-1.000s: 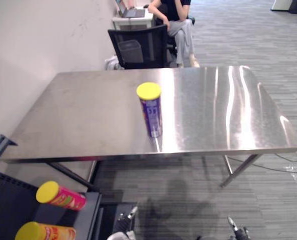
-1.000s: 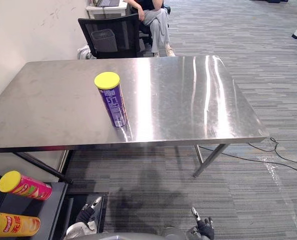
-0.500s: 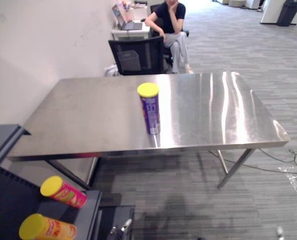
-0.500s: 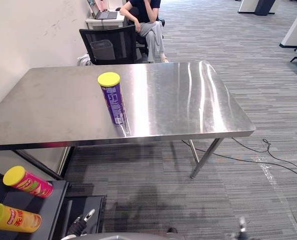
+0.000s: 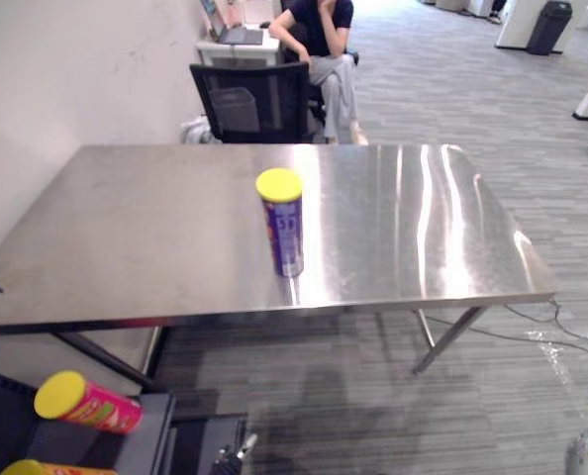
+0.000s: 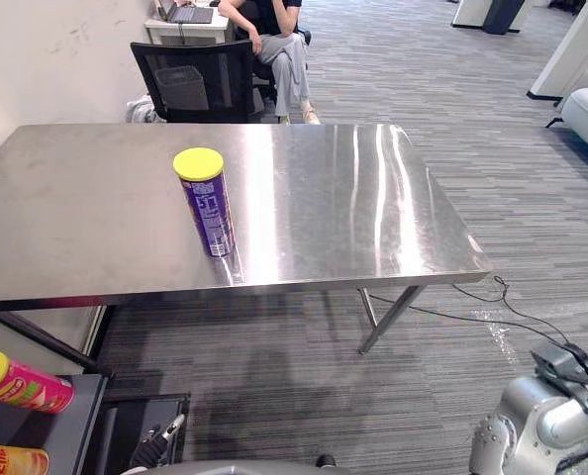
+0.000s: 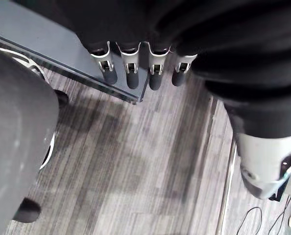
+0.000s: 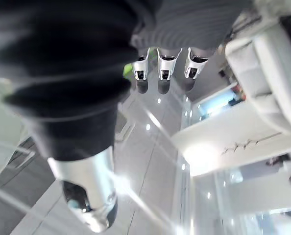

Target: Put the gum and the chips on the shelf.

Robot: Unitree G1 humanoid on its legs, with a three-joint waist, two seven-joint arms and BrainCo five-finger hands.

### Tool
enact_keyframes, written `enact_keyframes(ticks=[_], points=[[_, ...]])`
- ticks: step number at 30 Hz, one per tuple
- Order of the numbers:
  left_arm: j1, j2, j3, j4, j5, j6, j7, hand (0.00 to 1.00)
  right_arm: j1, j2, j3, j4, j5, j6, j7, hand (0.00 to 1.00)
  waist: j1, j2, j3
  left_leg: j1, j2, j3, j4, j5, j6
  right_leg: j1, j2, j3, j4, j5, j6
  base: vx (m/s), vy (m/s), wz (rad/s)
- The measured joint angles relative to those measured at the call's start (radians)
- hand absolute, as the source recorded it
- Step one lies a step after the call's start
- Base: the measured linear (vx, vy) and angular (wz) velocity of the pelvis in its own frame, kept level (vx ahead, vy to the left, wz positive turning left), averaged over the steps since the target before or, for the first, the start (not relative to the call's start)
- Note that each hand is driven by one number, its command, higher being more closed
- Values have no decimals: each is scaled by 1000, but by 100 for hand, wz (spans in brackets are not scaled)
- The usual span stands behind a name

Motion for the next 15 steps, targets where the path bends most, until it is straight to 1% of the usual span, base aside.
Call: enact_keyframes(ticks=[1,2,3,4,6,7,8,9,12,15], points=[[0,1,0,0,2,0,0,0,0,-2,52,-52,-13,36,57,0,0,-3,-2,-3,-3,0,2,-3,2,1,-3,0,-6,1,2,0,0,0],[0,1,1,1,2,0,0,0,0,-6,79,-72,-27,57,90,0,0,-3,-4,-9,-5,-1,6,-5,3,0,-4,0,-10,2,3,0,0,0],[0,1,9,2,5,-2,0,0,0,-29,141,-97,-36,102,159,0,0,-4,-4,-19,-6,-3,18,-11,5,-3,-8,0,-14,4,7,-13,19,3],[0,1,10,5,7,-4,0,0,-1,-47,169,-98,-35,127,197,0,1,-4,-4,-20,-9,-5,16,-11,5,-3,-10,-1,-16,5,8,-13,25,5],[0,3,11,10,39,-24,8,0,-8,-108,231,-71,-20,235,348,0,2,-4,-6,-26,-21,-16,16,-10,6,-4,-14,-2,-22,8,13,-5,25,9],[0,4,10,13,40,-27,10,0,-12,-120,241,-58,-14,252,377,0,2,-4,-7,-32,-24,-25,16,-10,6,-4,-15,-4,-24,9,14,3,18,20],[-4,7,9,27,39,-40,11,0,-20,-137,248,-23,7,282,440,0,-1,-3,-7,-39,-34,-36,16,-9,8,-4,-19,-16,-28,11,17,8,26,23],[-9,15,4,38,40,-48,15,0,-29,-160,257,21,13,308,484,0,-1,-2,-8,-44,-40,-46,17,-8,9,-3,-24,-24,-29,12,18,11,31,23],[-11,32,-6,49,40,-59,20,0,-62,-213,314,125,17,363,550,0,-1,0,-9,-52,-49,-71,19,-8,9,0,-29,-36,-29,13,19,25,30,14],[-11,48,-13,60,40,-60,27,0,-92,-241,383,202,24,391,573,0,0,0,-8,-52,-53,-114,21,-8,10,20,-31,-67,-29,13,19,26,16,27]])
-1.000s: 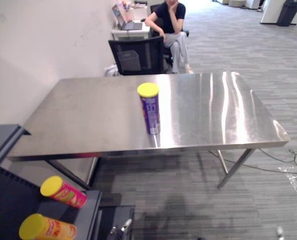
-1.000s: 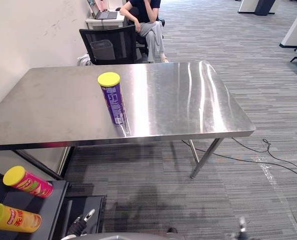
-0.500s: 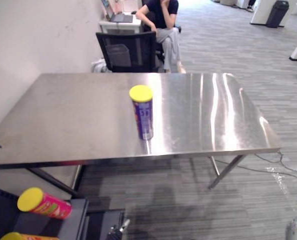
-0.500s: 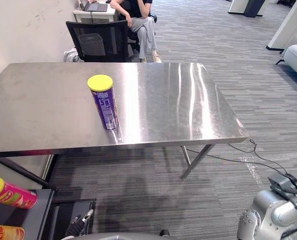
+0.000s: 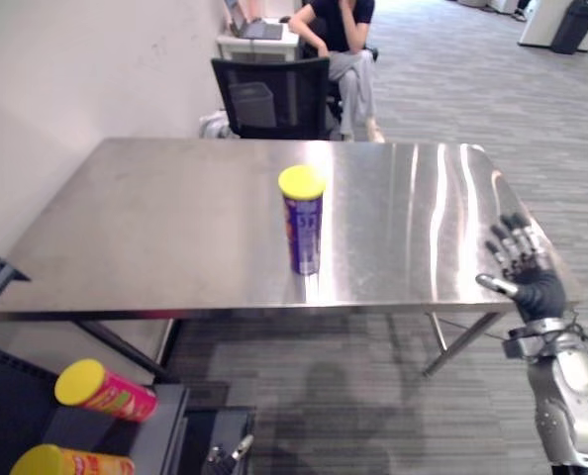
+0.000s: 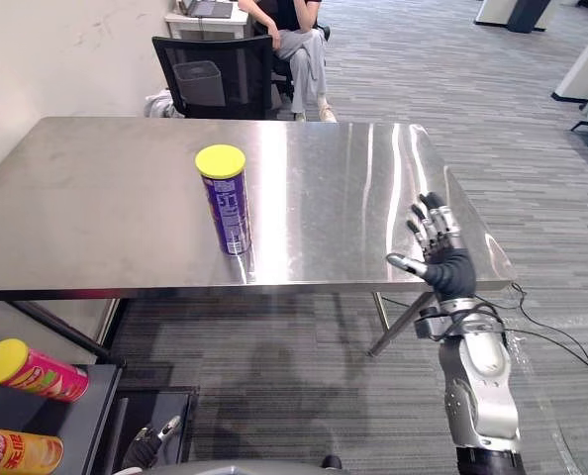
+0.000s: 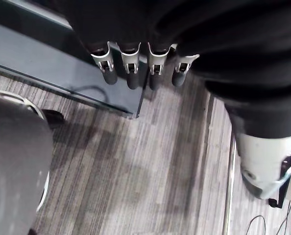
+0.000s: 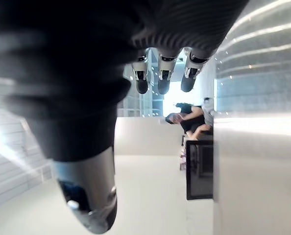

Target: Put the gum and the chips on the shelf.

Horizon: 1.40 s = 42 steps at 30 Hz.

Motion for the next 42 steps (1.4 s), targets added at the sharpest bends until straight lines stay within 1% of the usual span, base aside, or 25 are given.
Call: enact_keyframes(ticks=[4,5,6,9,10,13,14,17,18,22,24,26,30,33,36,40,42], points=[[4,24,-10,22,2,0,1,0,-54,-5,61,67,0,5,-1,0,9,1,2,0,-6,-33,6,1,1,21,-5,-29,0,0,0,-5,18,24],[8,27,-10,30,7,1,1,0,-72,-6,74,83,0,6,-3,0,20,2,7,-1,-10,-40,10,1,1,25,-9,-36,0,0,0,-18,19,12],[11,27,-10,31,17,1,2,0,-79,-8,80,90,0,6,-5,0,24,3,13,-1,-12,-52,13,1,2,30,-11,-41,0,0,0,-45,30,21],[26,27,-12,48,39,1,3,0,-132,-18,127,126,-2,12,-19,0,33,10,23,-19,-30,-98,15,9,14,34,-23,-74,0,0,0,-54,30,30],[28,28,-12,52,39,1,4,0,-154,-17,142,139,-2,12,-24,0,36,10,31,-20,-33,-108,15,12,18,36,-25,-79,0,0,0,-81,24,30],[31,28,-12,55,40,1,5,0,-203,-17,165,156,-10,17,-42,0,61,8,43,-27,-39,-125,21,16,24,39,-29,-92,0,0,0,-68,11,16],[33,29,-12,55,41,1,5,0,-223,-17,176,157,-11,18,-46,0,60,7,46,-35,-43,-142,26,18,26,43,-30,-105,0,0,0,-45,16,32],[42,30,-12,54,41,1,3,0,-287,-17,198,193,-12,22,-63,0,70,3,56,-40,-50,-166,28,24,29,51,-34,-124,0,0,0,-37,17,21],[46,30,-12,54,41,1,3,0,-310,-17,209,205,-16,29,-75,0,82,3,61,-41,-52,-168,28,26,31,51,-35,-125,0,0,0,-30,22,11],[47,31,-12,53,52,2,2,0,-371,-17,228,272,-22,56,-84,0,94,0,66,-55,-60,-193,30,32,34,52,-38,-145,0,0,1,-10,17,16],[47,32,-12,52,69,2,0,0,-410,-17,252,321,-27,67,-102,0,110,-1,70,-55,-61,-198,31,33,34,54,-38,-148,0,0,1,7,9,4],[47,32,-16,49,69,2,0,0,-433,-16,262,350,-58,71,-110,0,112,0,77,-53,-63,-205,32,33,35,61,-38,-152,-1,1,1,7,10,9],[47,36,-27,44,69,2,0,0,-478,-16,263,398,-62,78,-124,0,117,-2,98,-52,-65,-214,35,34,36,68,-39,-158,-2,1,0,-3,5,4],[48,37,-30,45,70,4,0,0,-489,-16,264,437,-143,77,-143,0,118,0,103,-52,-69,-220,35,35,38,72,-41,-164,-2,1,0,-8,15,5],[48,37,-30,43,70,8,0,0,-509,-16,270,475,-186,77,-149,0,118,0,115,-51,-72,-227,36,36,40,81,-43,-172,-6,1,1,-4,17,7],[50,38,-31,43,70,16,-1,0,-546,-17,289,508,-187,77,-148,0,120,2,129,-51,-73,-232,38,37,40,84,-43,-177,-6,1,1,-2,8,4],[58,38,-37,43,70,23,-3,0,-561,-17,289,509,-187,77,-147,0,126,3,135,-51,-75,-237,38,37,41,86,-44,-179,-6,1,1,1,15,3]])
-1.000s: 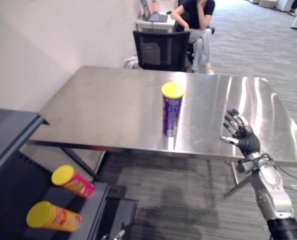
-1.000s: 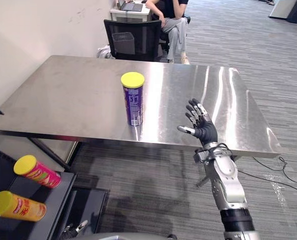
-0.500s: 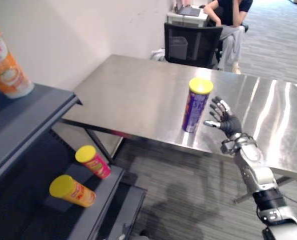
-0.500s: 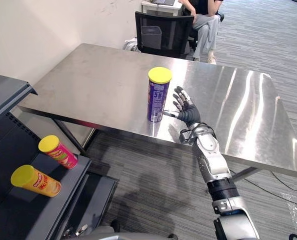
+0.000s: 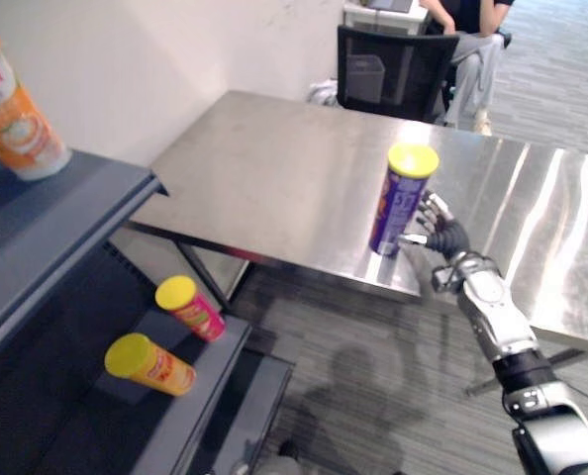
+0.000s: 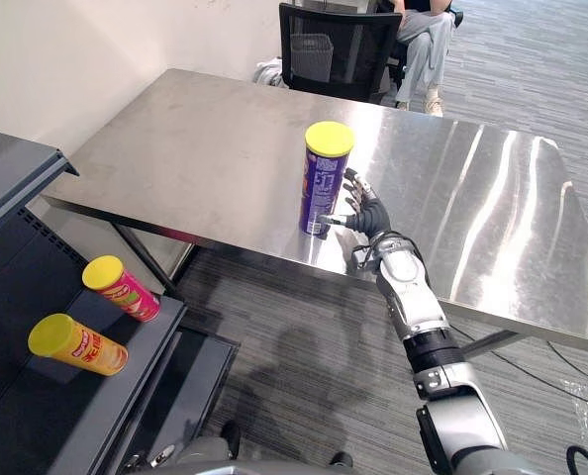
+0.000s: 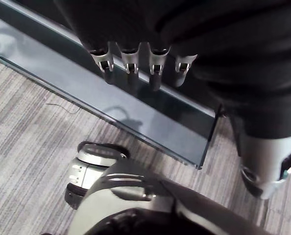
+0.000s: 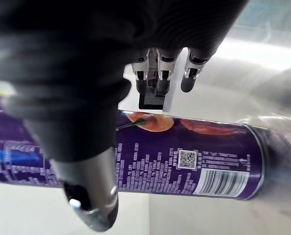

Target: Put the gum and the chips on the shelf.

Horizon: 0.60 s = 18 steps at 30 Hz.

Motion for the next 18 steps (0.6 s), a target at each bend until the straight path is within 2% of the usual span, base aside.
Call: enact_keyframes(ticks=[12,13,18], points=[[7,-6,-13,-27,0,0,-6,0,-49,-4,10,35,-21,-1,4,0,38,8,29,-1,-8,-22,9,1,2,13,-4,-14,-1,0,0,0,9,4],[7,-6,-13,-27,0,0,-5,0,-60,-4,10,35,-21,-1,3,100,38,10,31,-2,-11,-26,9,2,3,14,-6,-17,-1,0,0,5,21,6],[6,-8,-13,-29,0,0,-5,0,-90,-4,12,40,-21,-1,-4,100,39,11,35,-7,-18,-38,11,2,3,15,-10,-25,0,1,1,12,24,5]])
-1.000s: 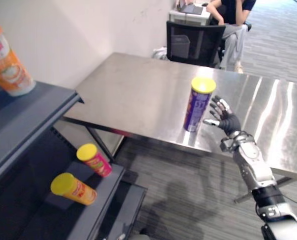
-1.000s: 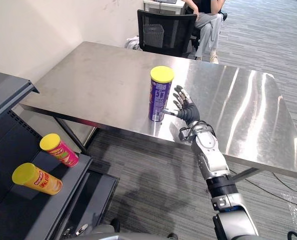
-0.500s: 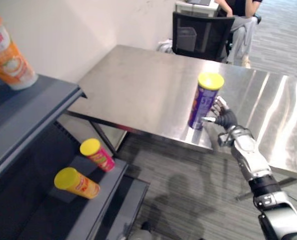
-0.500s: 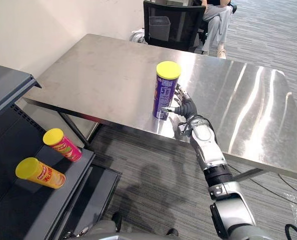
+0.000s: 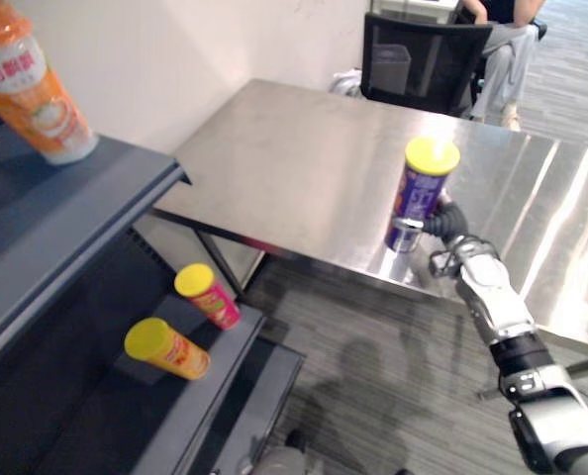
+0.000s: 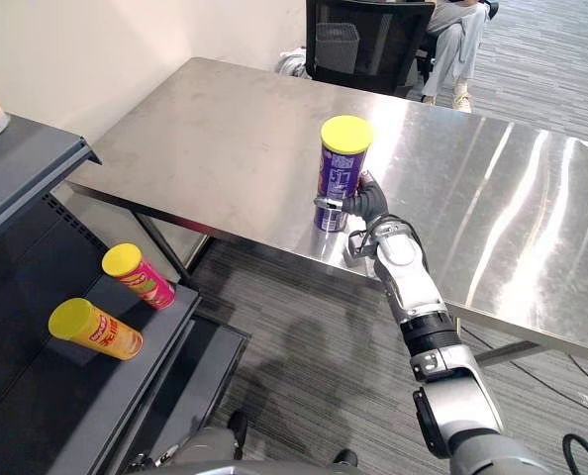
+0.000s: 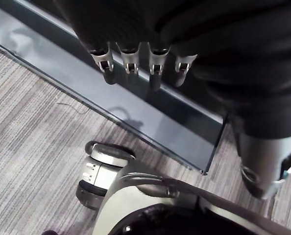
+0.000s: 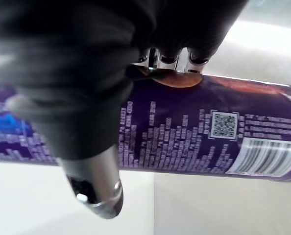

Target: Put the gum and the chips on the shelf.

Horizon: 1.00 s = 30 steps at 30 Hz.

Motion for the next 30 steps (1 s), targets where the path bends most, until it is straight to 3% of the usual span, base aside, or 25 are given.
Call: enact_keyframes(ticks=[19,26,30], points=[[-1,0,0,-10,1,0,4,0,-40,0,28,12,-6,-20,-38,100,2,0,20,-8,5,1,13,0,0,-15,0,19,8,2,0,5,8,-2],[0,0,3,-31,-1,-1,5,0,-33,-40,-14,-257,62,-15,-22,100,-2,-1,18,1,19,29,12,-5,-4,-30,6,55,19,3,-2,1,10,-15],[3,-1,18,-27,-1,-5,5,0,36,-47,-67,-417,122,-15,14,100,-19,-10,7,14,24,50,4,-5,-5,-37,5,82,28,3,-2,-5,18,-15]])
